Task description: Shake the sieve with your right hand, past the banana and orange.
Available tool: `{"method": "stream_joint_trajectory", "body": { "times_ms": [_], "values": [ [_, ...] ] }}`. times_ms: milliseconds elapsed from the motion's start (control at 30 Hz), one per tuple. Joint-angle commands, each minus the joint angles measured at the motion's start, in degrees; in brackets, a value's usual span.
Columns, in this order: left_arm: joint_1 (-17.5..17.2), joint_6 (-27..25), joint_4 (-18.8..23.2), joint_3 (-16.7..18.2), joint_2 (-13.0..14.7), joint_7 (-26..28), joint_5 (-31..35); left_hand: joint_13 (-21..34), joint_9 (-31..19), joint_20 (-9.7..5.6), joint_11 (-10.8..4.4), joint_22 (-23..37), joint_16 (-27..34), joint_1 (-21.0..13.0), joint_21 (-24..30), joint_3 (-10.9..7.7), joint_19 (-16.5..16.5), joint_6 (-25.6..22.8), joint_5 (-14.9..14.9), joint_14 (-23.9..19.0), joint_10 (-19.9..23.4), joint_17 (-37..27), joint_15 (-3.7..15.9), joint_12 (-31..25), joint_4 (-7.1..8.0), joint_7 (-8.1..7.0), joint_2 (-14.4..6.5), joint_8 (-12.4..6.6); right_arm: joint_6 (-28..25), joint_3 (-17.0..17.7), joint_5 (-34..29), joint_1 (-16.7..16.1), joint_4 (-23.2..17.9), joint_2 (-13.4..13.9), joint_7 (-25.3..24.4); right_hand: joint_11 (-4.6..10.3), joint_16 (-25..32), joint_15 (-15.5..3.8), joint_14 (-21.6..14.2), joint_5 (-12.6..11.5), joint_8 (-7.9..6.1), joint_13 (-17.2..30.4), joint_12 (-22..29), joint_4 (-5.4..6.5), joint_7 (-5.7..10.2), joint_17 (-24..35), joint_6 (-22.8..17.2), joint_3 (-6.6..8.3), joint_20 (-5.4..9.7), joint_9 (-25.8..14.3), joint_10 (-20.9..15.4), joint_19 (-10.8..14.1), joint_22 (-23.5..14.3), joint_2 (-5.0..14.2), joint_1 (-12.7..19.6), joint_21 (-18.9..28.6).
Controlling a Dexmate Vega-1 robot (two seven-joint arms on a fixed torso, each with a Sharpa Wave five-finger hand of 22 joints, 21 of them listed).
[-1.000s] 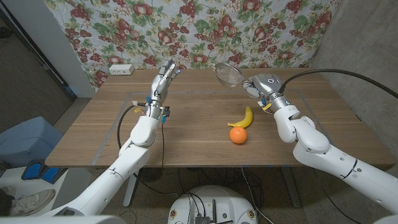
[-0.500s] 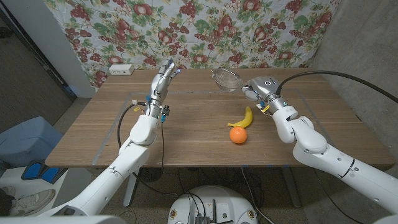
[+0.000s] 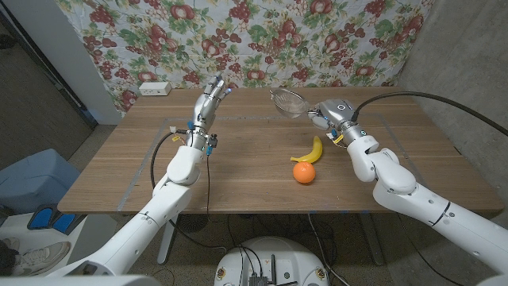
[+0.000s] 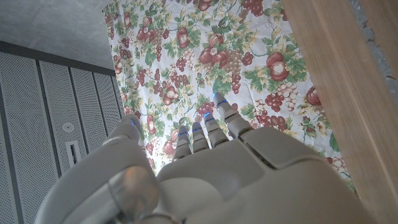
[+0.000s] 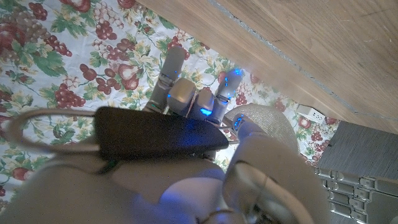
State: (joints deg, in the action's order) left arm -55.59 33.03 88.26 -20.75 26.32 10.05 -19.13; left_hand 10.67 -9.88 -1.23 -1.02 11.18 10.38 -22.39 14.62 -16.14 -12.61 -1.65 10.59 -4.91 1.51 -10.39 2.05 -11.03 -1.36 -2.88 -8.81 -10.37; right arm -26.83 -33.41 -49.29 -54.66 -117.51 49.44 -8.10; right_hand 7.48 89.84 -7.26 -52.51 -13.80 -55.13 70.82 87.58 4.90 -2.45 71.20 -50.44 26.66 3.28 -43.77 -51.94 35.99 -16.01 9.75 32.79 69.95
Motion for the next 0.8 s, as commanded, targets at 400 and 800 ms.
{"method": "stream_joint_trajectory", "body": {
  "times_ms": [400,800],
  "values": [
    [0.5,-0.1,-0.5,-0.2,-0.4,0.4,0.0,-0.1,0.0,0.18,-0.23,0.1,0.1,0.8,-0.1,-0.58,-0.2,-0.2,-0.1,0.3,-0.3,0.0,1.51,-0.1,-0.02,-0.08,-0.1,-0.07,11.0,12.2,26.9,-5.0,1.0,-3.1,-8.6,1.56,0.2,-4.74,-0.2,0.4,-0.9,0.1,1.0,-0.01,-0.14,0.2,0.0,0.75,2.52,-0.1,1.8,0.2,0.5,0.13,-0.8,1.0],
    [1.4,0.4,-1.8,-0.1,-0.5,-0.4,-0.8,-0.1,0.0,0.17,-0.13,0.0,0.1,1.1,-0.1,-0.79,-0.2,-0.2,-0.1,0.4,-0.4,0.0,1.5,-0.1,-0.09,0.14,-0.2,-0.04,12.8,13.5,34.2,-5.1,1.4,-3.7,-10.5,1.65,0.3,-4.76,-0.4,0.4,-1.32,0.1,1.4,-0.1,-0.3,0.2,0.2,1.04,2.49,-0.2,1.4,0.2,0.8,0.3,-0.8,1.4]
  ]
}}
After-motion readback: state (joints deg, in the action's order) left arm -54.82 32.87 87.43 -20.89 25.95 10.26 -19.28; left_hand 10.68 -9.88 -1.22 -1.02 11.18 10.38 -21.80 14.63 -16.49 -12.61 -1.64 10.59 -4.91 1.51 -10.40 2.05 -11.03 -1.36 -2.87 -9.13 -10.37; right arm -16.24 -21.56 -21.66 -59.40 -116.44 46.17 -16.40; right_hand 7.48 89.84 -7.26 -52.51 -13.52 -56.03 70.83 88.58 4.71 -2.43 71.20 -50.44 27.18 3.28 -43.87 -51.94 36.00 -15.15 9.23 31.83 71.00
